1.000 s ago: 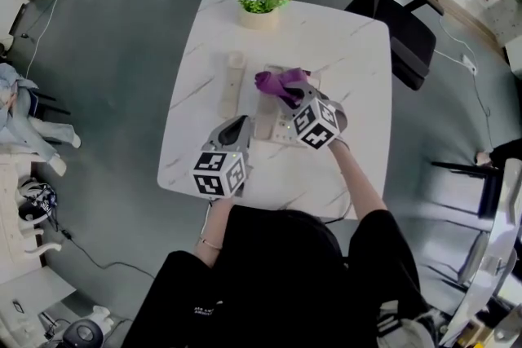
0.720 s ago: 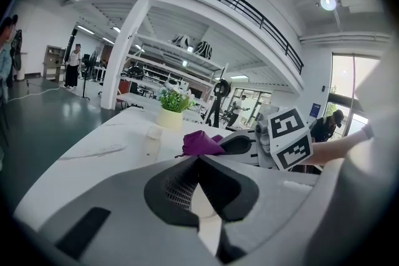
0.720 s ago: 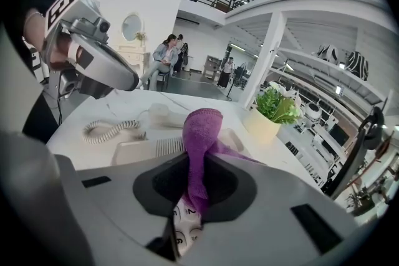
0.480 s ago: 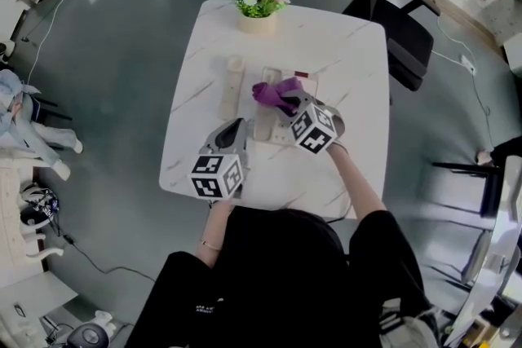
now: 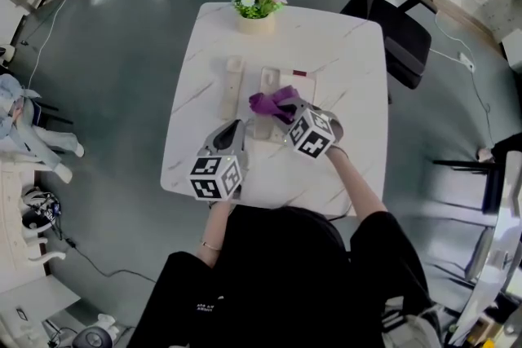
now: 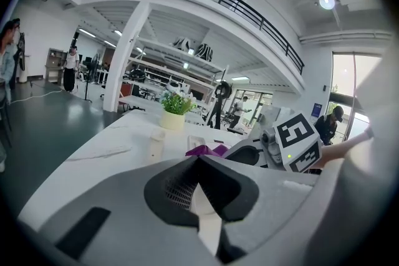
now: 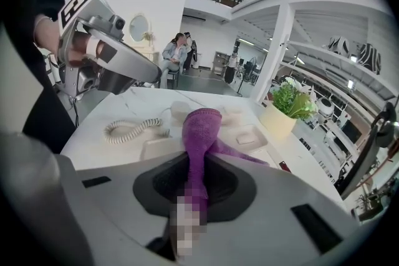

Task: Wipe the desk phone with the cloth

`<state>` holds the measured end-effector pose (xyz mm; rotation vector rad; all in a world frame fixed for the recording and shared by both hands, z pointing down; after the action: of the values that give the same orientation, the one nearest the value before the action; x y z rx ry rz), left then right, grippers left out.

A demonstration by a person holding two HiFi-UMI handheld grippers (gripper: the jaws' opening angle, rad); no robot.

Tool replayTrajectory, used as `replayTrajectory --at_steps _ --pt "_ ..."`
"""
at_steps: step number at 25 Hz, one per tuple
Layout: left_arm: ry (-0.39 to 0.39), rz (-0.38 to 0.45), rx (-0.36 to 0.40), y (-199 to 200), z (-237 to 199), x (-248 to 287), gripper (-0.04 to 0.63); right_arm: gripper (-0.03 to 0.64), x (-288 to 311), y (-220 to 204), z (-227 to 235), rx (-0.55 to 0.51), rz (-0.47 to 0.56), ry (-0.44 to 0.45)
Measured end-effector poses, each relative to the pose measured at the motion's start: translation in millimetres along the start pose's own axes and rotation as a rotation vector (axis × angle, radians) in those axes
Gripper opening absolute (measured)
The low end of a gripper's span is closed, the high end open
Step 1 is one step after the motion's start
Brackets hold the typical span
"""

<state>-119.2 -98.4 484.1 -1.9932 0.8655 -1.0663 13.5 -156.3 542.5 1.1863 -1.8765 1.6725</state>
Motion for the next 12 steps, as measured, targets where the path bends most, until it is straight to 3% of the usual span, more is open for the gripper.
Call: replayTrajectory --at_steps 12 --pt "-0.015 0.009 0.014 1 5 -3 -0.003 0.037 -1 -3 -19 0.012 -0.009 0.06"
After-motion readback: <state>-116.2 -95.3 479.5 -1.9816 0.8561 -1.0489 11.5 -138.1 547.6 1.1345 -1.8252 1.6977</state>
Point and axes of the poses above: the fingertips, and each gripper's own axes: x forward along the fingers, z to its right, y out of its top, the point moved 5 cm from there along -x, backward along the fingers, and after that the axes turned 4 degrees about -x, right-handed, at the moved point
